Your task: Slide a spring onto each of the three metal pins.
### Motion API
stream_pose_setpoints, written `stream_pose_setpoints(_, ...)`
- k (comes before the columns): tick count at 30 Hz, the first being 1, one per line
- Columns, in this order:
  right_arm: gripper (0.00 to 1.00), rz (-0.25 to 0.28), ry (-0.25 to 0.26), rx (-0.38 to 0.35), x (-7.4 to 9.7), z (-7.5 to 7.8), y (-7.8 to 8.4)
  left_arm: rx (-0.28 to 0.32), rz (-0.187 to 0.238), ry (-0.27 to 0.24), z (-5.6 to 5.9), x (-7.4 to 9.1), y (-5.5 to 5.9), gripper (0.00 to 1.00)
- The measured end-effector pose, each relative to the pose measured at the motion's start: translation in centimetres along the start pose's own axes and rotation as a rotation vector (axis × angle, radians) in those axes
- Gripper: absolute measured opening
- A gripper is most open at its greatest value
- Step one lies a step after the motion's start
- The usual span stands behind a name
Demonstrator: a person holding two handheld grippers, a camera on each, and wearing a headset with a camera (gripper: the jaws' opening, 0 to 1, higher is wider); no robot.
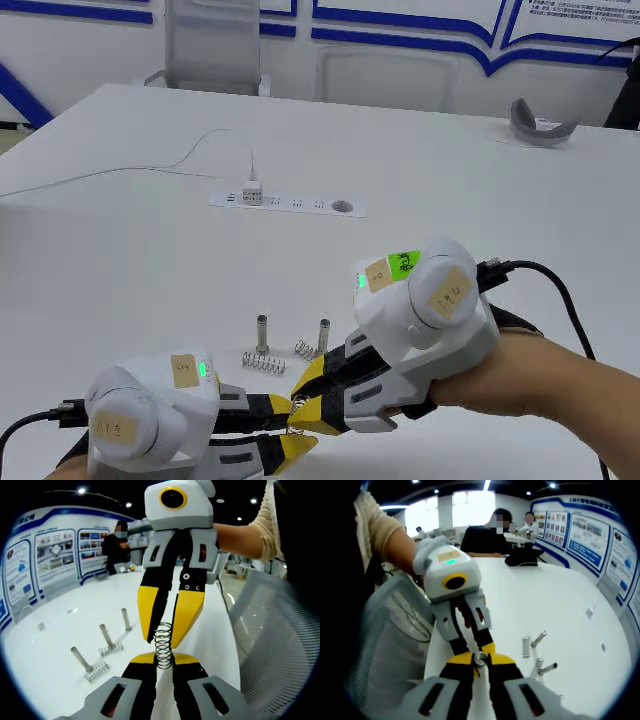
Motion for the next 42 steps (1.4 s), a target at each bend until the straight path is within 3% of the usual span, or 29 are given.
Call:
stream_pose_setpoints(8, 0.12, -0.001, 0.01, -0.003, 0.0, 0.2, -0.3, 0.01, 0.01, -0.013, -0.2, 0.2, 0.0, 0.13)
stream_pose_setpoints(21, 0.12, -0.007, 0.026, -0.016, 0.3, 0.4, -0.2, 0.055, 0.008, -0.039, -0.5, 0.7, 0.5, 0.28)
stream_pose_setpoints(42, 0.12, -0.014, 0.067, -0.035, 1.8, 1.2, 0.3, 0.148, 0.013, -0.13, -1.4, 3.4, 2.0, 0.51)
Point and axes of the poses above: the centre of the closed fingertips' face, and the gripper's own axes: x roughly backward along the fingers, z roughly to its right, y roughly out of its underside, the point moved 10 cm from there along x, roughly backward along the fingers, and after that the axes turned 1 degree about -x, right-handed, at the moved point
